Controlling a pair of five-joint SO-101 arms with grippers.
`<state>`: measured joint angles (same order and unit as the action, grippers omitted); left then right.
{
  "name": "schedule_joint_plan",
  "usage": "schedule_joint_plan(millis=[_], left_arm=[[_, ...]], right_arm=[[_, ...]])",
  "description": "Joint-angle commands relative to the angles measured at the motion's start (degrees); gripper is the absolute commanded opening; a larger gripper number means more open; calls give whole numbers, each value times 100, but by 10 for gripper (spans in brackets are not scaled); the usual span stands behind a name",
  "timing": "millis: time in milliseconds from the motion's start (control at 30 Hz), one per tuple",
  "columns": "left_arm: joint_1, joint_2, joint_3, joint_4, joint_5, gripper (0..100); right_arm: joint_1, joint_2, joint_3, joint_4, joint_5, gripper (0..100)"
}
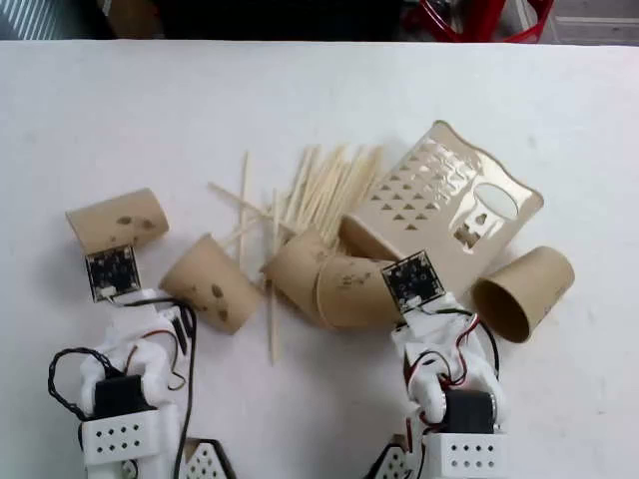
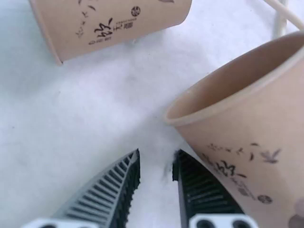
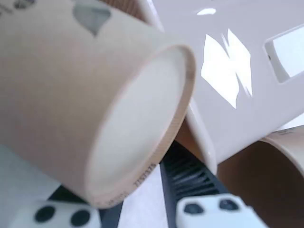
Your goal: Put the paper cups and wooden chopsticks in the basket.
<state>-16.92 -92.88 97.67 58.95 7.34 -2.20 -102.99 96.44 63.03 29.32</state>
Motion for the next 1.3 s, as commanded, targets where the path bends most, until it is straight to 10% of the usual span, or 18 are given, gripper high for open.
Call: schedule_joint_plan(millis=[0, 933, 1267], left_arm=[[-48, -48, -26, 9, 26, 129], [-48, -48, -26, 9, 26, 129], [-48, -48, -26, 9, 26, 129]], right_arm=[[40, -48, 44, 40, 35, 53], [-189, -48, -35, -48, 97, 56], [954, -48, -1916, 813, 879, 53]])
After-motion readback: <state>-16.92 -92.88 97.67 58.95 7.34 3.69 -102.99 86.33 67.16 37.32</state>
